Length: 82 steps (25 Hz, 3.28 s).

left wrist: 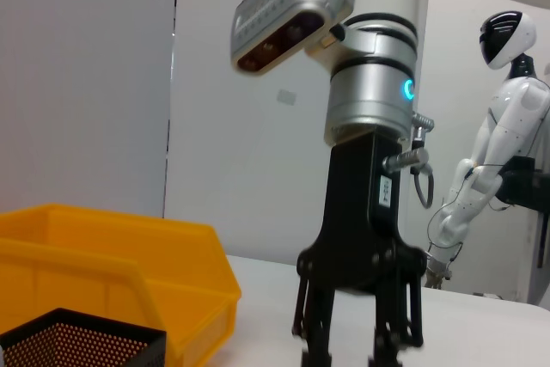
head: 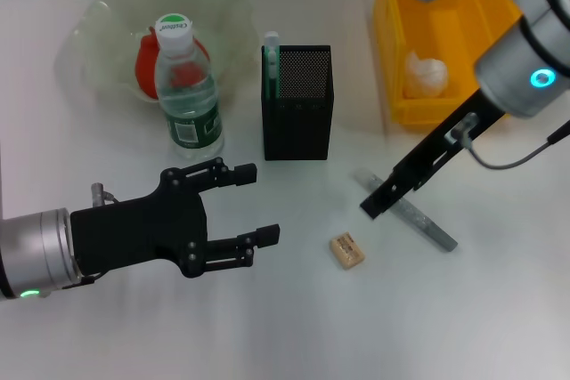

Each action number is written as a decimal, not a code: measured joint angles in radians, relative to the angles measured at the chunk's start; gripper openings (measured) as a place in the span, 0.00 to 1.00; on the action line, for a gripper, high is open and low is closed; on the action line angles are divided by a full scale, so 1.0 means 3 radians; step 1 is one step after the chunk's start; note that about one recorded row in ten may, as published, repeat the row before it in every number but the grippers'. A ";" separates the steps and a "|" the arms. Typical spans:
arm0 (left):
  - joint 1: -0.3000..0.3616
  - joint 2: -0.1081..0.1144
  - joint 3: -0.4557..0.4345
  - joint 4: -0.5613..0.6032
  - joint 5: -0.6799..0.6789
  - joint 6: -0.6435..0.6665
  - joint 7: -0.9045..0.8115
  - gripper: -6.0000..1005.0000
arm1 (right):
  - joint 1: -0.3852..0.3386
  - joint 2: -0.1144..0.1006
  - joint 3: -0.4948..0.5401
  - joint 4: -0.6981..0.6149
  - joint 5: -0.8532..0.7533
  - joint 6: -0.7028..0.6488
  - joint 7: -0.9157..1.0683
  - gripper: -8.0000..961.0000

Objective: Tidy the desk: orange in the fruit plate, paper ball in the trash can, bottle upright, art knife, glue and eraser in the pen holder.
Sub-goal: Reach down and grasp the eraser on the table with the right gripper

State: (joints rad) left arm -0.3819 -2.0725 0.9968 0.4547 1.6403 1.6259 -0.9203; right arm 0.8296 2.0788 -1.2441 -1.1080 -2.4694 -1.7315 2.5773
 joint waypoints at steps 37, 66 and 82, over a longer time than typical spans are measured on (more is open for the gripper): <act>0.0001 0.0000 0.0003 -0.0043 0.0000 -0.0005 0.0045 0.78 | 0.0097 0.0041 -0.1233 0.0097 0.0146 0.0566 -0.0487 0.75; -0.0072 0.0000 0.0006 -0.0049 -0.0002 -0.0081 0.0046 0.78 | 0.0520 0.0040 -0.1253 0.0835 0.0169 0.0623 0.0295 0.68; -0.0077 0.0000 0.0006 -0.0078 -0.0002 -0.0082 0.0046 0.78 | 0.0568 0.0045 -0.1263 0.1003 0.0331 0.0621 0.0351 0.42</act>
State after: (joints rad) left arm -0.4050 -2.0724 0.9987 0.4313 1.6398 1.6014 -0.9065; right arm 1.0001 2.0923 -1.6230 -0.8072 -2.3700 -1.5451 2.6825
